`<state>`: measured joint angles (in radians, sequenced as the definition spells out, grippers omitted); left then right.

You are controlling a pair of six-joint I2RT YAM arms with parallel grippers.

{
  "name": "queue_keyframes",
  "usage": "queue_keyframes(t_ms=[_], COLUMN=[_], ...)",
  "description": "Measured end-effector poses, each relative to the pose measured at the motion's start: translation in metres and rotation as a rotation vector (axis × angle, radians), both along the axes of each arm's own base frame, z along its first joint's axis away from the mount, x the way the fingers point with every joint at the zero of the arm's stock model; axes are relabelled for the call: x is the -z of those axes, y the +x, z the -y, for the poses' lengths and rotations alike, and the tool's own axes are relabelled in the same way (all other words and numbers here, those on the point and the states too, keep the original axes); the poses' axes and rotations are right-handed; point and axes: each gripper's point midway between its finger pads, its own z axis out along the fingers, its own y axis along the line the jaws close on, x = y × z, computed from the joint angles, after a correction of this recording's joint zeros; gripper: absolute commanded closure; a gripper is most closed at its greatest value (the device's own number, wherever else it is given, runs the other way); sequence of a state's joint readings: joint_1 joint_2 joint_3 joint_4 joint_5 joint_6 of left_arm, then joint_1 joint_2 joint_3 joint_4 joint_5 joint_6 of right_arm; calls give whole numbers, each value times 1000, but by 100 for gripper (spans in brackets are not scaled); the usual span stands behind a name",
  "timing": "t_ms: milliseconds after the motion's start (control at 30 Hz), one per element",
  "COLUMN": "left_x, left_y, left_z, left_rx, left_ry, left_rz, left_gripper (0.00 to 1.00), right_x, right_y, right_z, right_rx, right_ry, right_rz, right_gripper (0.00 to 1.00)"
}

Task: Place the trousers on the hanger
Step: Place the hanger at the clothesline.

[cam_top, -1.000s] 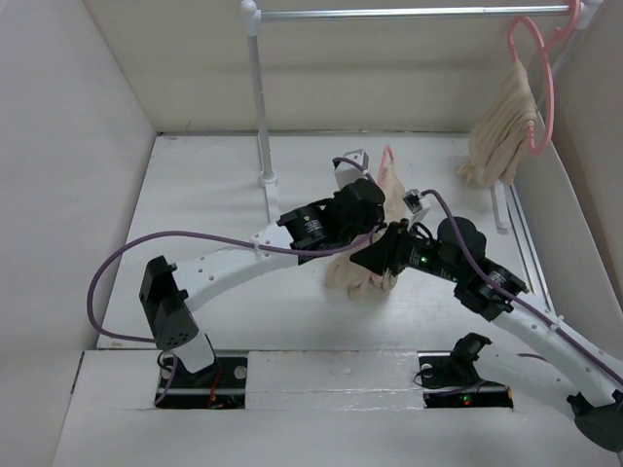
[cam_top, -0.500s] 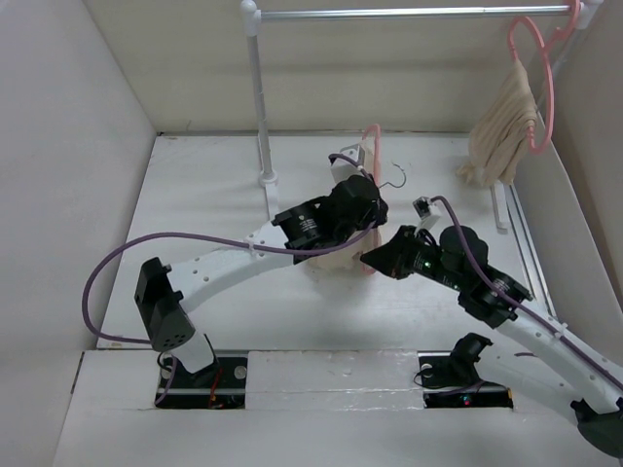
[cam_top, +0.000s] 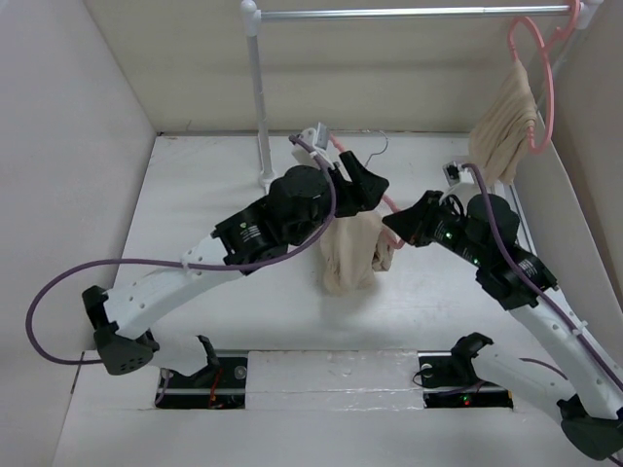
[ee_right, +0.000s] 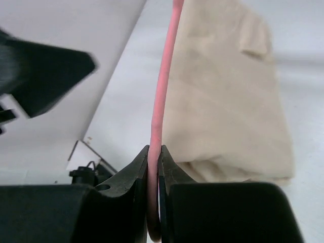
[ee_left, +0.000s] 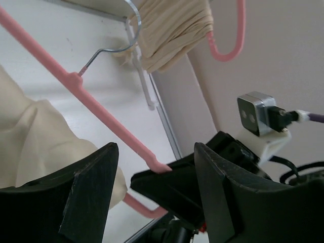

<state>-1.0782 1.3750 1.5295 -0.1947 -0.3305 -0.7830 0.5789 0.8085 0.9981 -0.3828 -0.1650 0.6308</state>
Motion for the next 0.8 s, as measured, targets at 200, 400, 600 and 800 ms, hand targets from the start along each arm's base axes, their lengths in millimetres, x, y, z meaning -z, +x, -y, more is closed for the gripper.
queue_keyframes(t_ms=[200, 400, 600, 800], left_x=[-38, -43, -33, -30], left_y=[-10, -17, -18, -19], left_z=[-35, -65, -79, -79], left_rx=[-24, -58, -80, -72], left_ry=[-82, -106, -90, -77], left_rz=[60, 81, 78, 81], left_gripper=[43, 43, 42, 43], right_x=[-27, -65, -71, -85], right_y=[25, 47, 52, 63], right_z=[24, 46, 50, 66], right_rx=[81, 166, 188, 258], right_ry=[-74, -108, -112, -162], right_rz=[55, 139, 174, 231], right_gripper=[100, 100, 100, 100])
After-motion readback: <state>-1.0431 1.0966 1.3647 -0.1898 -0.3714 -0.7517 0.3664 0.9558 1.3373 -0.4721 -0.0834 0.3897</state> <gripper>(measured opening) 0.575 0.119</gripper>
